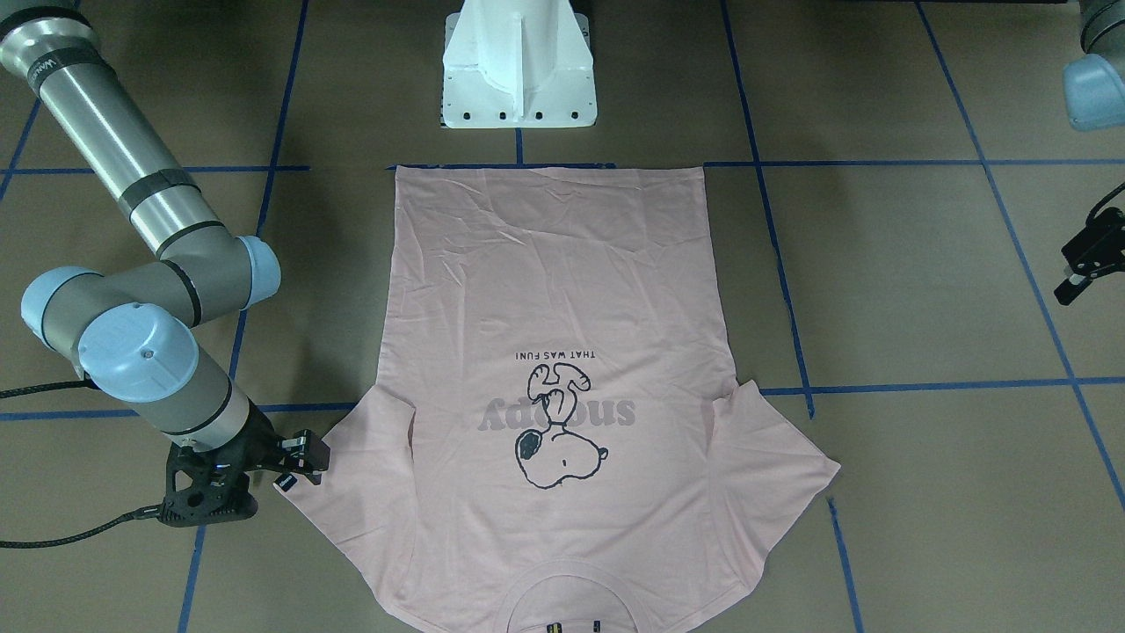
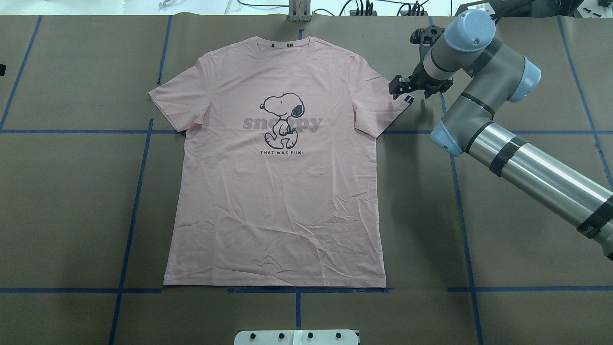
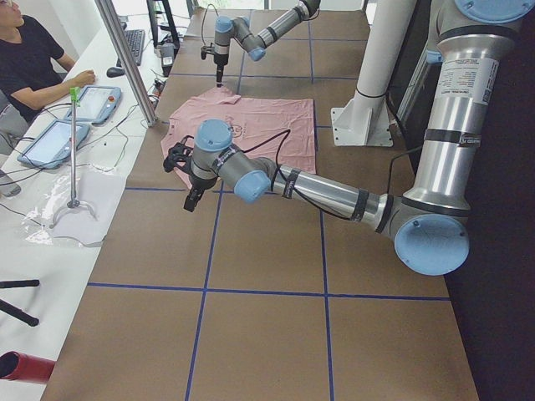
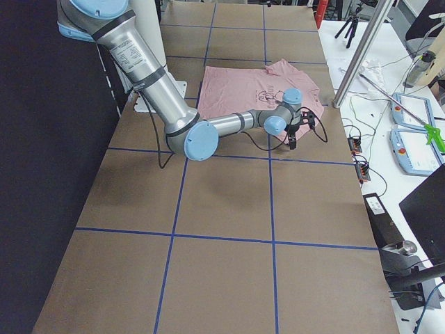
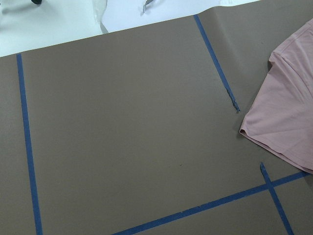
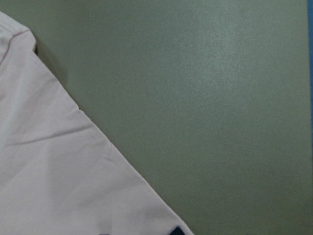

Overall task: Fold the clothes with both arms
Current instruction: 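Move the right gripper over the sleeve nearest it and grasp it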

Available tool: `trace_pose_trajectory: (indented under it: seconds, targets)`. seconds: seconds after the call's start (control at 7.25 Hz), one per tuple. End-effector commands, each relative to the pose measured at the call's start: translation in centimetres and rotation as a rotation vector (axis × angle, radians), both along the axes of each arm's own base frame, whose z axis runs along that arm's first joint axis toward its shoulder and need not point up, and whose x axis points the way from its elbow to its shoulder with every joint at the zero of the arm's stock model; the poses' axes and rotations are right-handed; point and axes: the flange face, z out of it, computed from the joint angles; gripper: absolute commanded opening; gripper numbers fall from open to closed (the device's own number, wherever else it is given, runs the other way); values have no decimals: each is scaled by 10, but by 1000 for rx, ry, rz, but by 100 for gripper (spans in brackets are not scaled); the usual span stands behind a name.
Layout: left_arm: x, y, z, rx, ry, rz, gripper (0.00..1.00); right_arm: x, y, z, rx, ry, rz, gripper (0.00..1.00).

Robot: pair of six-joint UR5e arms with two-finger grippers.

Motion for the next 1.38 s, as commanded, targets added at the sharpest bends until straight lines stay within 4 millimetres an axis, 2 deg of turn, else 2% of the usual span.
trace_pose_trajectory:
  seconds: [0.0, 0.14, 0.41, 0.55, 0.83, 0.97, 1.24]
  targets:
    - [-1, 0, 0, 1, 1, -1, 100, -3, 0, 3, -5, 6, -2, 86]
    - [-1, 0, 0, 1, 1, -1, 100, -3, 0, 4, -6, 6, -2, 73]
    - [-1, 1, 0, -1, 1, -1, 100, -4, -1, 0, -3, 3, -3, 12]
    - [-1, 1, 0, -2, 2, -1, 100, -4, -1, -2, -2, 2, -3, 0]
    - [0, -2, -6, -33, 24, -31, 100, -7, -6, -18, 12, -11, -1, 0]
    - [3, -1, -11, -61, 64, -24, 100, -7, -8, -36, 27, -32, -1, 0]
    - [3, 0, -12, -66, 84, -6, 100, -13, -7, -96, 23, -126, 0, 0]
